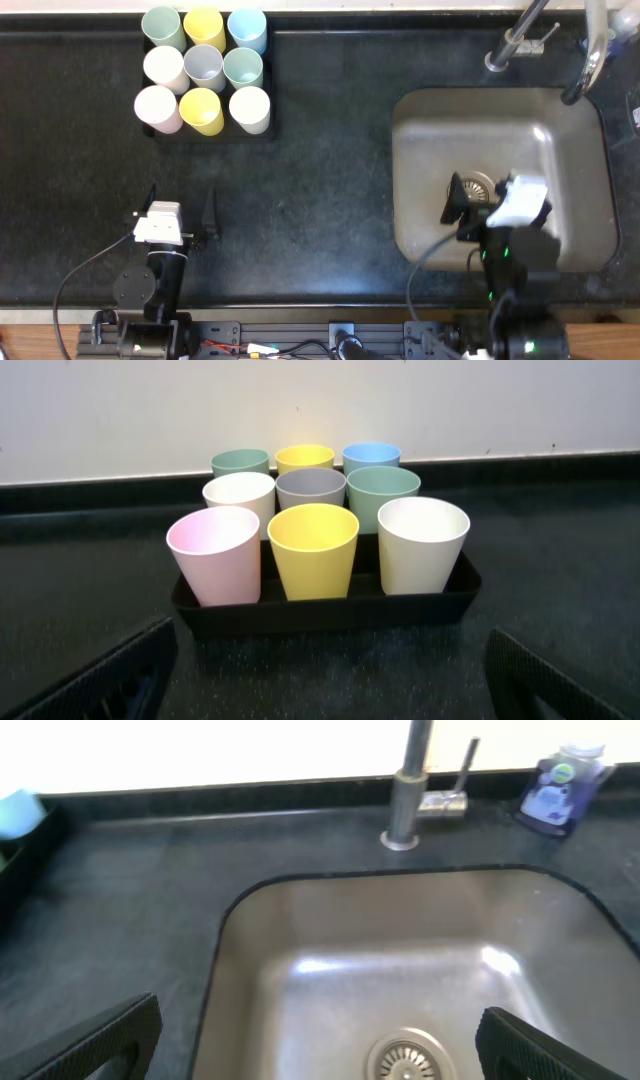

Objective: Store Cups

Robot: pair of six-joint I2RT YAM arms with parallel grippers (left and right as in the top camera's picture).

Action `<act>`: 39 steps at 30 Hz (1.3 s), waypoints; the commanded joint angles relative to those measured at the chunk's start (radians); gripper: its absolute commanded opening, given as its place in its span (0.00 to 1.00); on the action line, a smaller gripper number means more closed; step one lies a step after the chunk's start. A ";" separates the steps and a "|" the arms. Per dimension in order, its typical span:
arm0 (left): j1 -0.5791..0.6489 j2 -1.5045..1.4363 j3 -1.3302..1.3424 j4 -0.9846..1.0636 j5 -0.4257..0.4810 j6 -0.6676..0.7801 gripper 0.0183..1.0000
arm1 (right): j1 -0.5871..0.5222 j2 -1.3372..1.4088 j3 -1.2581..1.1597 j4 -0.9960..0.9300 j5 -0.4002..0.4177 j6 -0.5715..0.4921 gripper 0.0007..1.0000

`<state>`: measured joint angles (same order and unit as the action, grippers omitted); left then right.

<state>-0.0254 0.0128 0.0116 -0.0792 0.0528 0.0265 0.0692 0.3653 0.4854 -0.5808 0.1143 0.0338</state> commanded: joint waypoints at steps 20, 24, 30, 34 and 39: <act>0.006 -0.010 -0.003 -0.001 0.006 0.011 1.00 | -0.040 -0.361 -0.248 0.143 0.010 -0.004 1.00; 0.006 -0.010 -0.003 -0.001 0.006 0.011 1.00 | -0.044 -0.361 -0.337 0.341 0.010 -0.004 1.00; 0.006 -0.010 -0.003 -0.001 0.006 0.011 1.00 | -0.043 -0.361 -0.471 0.588 0.010 -0.004 1.00; 0.006 -0.010 -0.003 -0.001 0.006 0.011 1.00 | -0.042 -0.362 -0.481 0.552 0.010 -0.004 1.00; 0.006 -0.010 -0.003 -0.001 0.006 0.011 1.00 | -0.043 -0.362 -0.481 0.512 0.006 -0.004 1.00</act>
<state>-0.0254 0.0128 0.0116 -0.0792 0.0525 0.0265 0.0326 0.0147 0.0181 -0.0727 0.1162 0.0322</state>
